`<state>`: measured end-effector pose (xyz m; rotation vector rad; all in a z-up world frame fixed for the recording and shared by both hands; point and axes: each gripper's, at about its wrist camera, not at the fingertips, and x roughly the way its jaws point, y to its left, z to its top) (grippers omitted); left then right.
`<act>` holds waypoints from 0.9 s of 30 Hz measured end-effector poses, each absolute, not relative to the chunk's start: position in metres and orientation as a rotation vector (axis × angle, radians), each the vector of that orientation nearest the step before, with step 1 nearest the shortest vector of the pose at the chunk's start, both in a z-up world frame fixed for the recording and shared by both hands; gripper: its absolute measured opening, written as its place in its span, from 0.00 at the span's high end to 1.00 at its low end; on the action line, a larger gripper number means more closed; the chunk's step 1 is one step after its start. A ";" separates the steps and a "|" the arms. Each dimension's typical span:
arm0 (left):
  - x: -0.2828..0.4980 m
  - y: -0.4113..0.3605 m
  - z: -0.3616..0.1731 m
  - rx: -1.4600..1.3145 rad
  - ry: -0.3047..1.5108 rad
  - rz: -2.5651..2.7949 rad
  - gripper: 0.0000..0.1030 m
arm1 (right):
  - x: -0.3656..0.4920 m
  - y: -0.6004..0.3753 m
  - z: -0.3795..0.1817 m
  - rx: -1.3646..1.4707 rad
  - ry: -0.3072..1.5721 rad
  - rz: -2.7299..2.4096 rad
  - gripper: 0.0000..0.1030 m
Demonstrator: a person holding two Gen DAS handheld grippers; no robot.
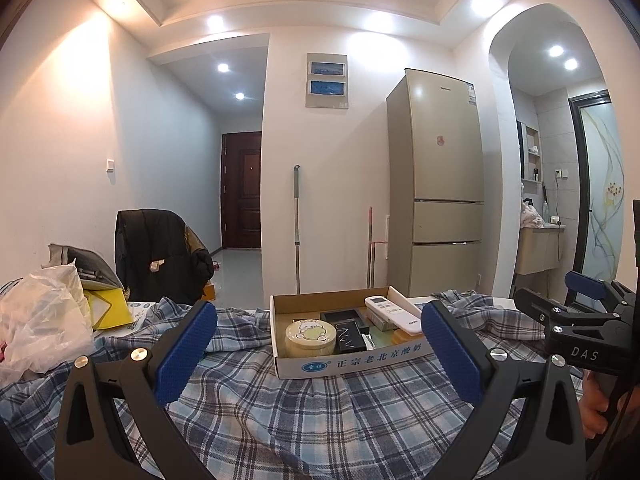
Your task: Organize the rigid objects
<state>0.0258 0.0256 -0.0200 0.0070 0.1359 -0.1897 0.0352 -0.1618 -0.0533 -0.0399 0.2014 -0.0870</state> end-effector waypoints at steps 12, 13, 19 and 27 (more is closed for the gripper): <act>0.025 0.025 -0.020 0.006 0.137 -0.188 0.00 | 0.035 -0.162 -0.053 -0.040 0.201 -0.087 0.00; 0.025 0.025 -0.019 0.005 0.136 -0.188 0.00 | 0.035 -0.162 -0.053 -0.040 0.201 -0.087 0.00; 0.025 0.026 -0.019 0.006 0.136 -0.188 0.00 | 0.035 -0.162 -0.053 -0.039 0.201 -0.087 0.00; 0.026 0.026 -0.019 0.006 0.136 -0.183 0.00 | 0.035 -0.162 -0.054 -0.040 0.198 -0.089 0.00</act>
